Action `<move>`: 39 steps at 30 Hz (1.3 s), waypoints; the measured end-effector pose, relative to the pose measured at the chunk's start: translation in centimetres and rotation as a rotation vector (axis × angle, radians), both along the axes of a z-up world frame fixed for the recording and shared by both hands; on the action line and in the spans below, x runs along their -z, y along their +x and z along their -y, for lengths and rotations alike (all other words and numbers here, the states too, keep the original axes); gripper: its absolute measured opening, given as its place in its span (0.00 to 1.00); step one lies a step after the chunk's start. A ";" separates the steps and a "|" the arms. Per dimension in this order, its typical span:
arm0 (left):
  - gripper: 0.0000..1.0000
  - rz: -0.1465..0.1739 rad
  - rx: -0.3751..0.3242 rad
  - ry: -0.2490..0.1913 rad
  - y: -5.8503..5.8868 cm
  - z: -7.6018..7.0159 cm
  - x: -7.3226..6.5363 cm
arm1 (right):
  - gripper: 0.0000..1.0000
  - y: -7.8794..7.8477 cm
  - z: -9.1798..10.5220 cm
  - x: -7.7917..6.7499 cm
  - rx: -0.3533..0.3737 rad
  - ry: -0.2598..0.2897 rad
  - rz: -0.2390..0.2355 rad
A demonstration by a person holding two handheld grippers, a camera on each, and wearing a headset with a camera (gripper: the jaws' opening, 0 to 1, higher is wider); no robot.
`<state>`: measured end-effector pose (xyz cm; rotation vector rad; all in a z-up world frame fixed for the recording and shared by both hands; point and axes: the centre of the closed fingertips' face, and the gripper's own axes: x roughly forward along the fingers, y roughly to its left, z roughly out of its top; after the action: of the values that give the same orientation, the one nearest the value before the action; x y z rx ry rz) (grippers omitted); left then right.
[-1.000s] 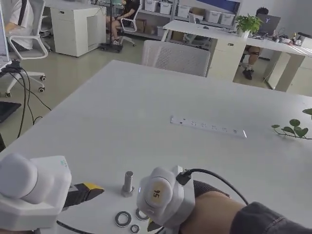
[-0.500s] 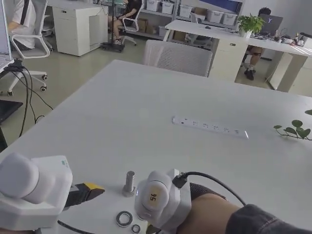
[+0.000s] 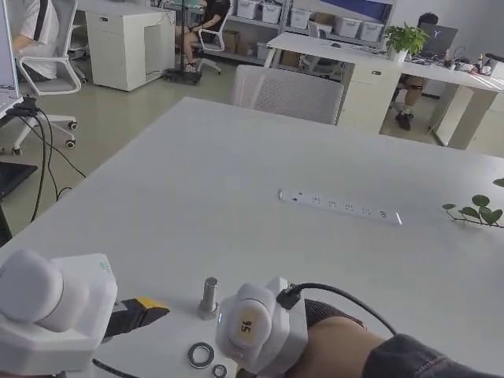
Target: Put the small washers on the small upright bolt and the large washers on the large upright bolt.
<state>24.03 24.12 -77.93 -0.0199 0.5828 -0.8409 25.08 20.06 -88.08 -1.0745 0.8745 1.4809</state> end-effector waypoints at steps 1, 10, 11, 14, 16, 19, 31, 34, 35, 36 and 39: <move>0.94 0.000 0.000 -0.001 0.0 0.0 0.0 | 0.17 0.0 -0.1 0.0 -0.002 0.003 0.002; 0.94 0.001 0.000 -0.001 0.0 0.0 -0.1 | 0.15 -0.1 -0.2 0.0 -0.006 0.005 0.005; 0.94 0.000 0.000 -0.001 0.0 0.0 0.0 | 0.15 -0.1 -0.2 0.0 -0.005 0.006 0.005; 0.94 0.000 -0.001 -0.002 0.0 0.0 -0.1 | 0.14 -0.1 -0.2 0.0 -0.003 0.006 0.006; 0.94 0.001 -0.001 0.000 0.0 0.0 -0.1 | 0.14 -0.1 -0.1 0.0 -0.002 0.006 0.006; 0.94 0.000 -0.001 0.000 0.0 -0.1 0.0 | 0.14 0.0 0.0 -0.1 -0.002 0.004 0.007; 0.94 -0.003 0.003 -0.001 -0.1 0.1 0.0 | 0.13 0.1 0.4 -0.1 0.014 0.009 -0.004; 0.94 -0.002 0.001 -0.001 0.0 0.1 0.0 | 0.13 0.2 0.7 -0.1 0.025 0.005 -0.004; 0.94 -0.001 0.002 0.000 0.0 0.1 0.0 | 0.13 0.4 1.0 -0.1 0.029 0.005 -0.003; 0.94 -0.003 0.001 -0.001 0.0 0.1 0.0 | 0.13 0.4 1.1 -0.2 0.033 0.006 -0.003; 0.93 -0.005 0.004 0.001 0.0 0.1 0.1 | 0.13 0.6 1.7 -0.3 0.043 0.000 -0.006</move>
<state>24.03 24.02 -78.05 -0.0204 0.5879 -0.8446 25.67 18.34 -87.80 -1.0451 0.8963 1.4487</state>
